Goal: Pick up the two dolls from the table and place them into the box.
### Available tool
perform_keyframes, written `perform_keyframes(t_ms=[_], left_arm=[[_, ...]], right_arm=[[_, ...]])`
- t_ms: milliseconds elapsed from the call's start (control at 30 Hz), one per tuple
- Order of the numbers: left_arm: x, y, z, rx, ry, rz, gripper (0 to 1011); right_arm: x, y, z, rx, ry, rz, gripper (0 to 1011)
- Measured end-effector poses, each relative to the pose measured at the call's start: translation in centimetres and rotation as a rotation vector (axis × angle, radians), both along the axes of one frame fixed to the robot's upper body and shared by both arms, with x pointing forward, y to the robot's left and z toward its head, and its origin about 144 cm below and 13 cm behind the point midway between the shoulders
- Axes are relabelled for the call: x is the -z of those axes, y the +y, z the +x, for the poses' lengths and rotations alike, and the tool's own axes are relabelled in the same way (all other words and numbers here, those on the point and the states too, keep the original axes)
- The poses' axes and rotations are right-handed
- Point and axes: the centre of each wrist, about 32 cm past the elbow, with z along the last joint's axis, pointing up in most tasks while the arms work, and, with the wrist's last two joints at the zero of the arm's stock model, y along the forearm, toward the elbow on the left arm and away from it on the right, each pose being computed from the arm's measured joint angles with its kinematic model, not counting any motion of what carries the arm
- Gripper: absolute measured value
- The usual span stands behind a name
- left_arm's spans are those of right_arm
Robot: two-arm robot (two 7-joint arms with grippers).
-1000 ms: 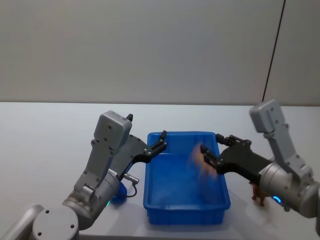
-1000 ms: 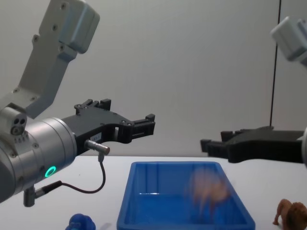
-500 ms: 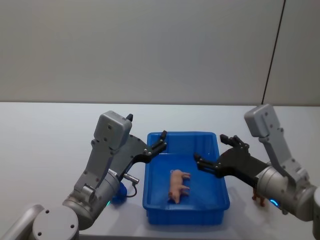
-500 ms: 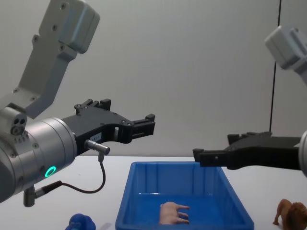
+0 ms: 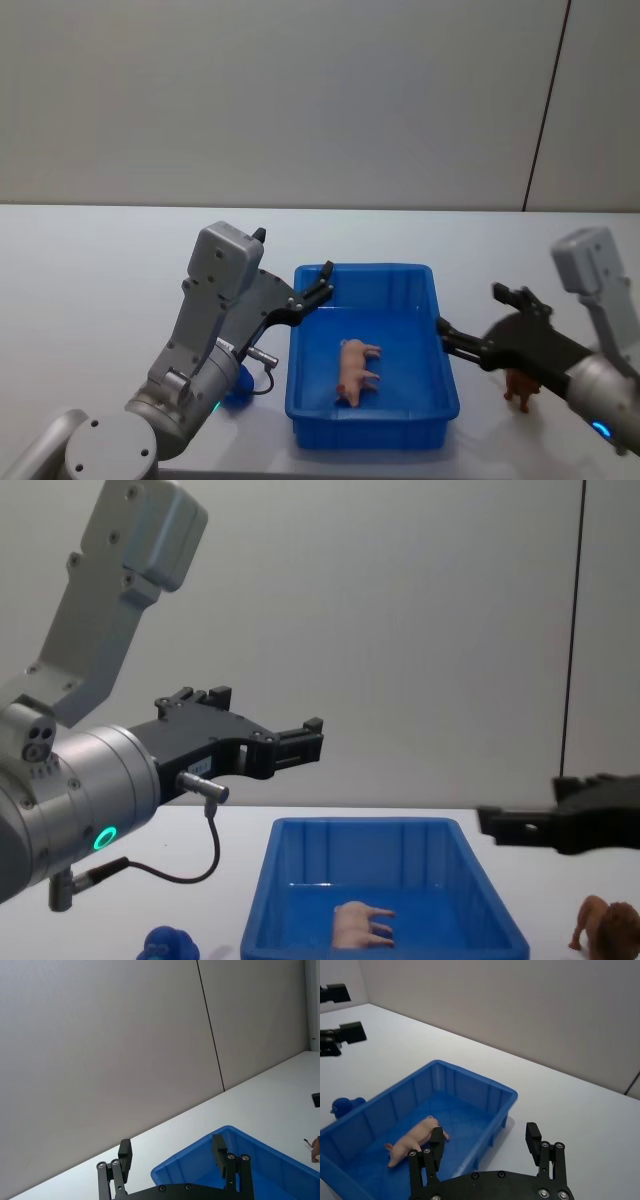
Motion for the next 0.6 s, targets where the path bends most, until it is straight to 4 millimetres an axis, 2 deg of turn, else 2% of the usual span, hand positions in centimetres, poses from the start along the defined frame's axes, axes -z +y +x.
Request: perform_keyframes(t_ms=[267,600], left_arm=[[0.0,0.0,0.0,0.000,0.000,0.000,1002],[0.0,0.0,0.0,0.000,0.000,0.000,1002]], right_arm=[[0.8,-2.5,-1.7,0.044,0.026,-0.015,1001],[1.6,-4.4,-2.9,0.081,0.069,-0.030,1001]])
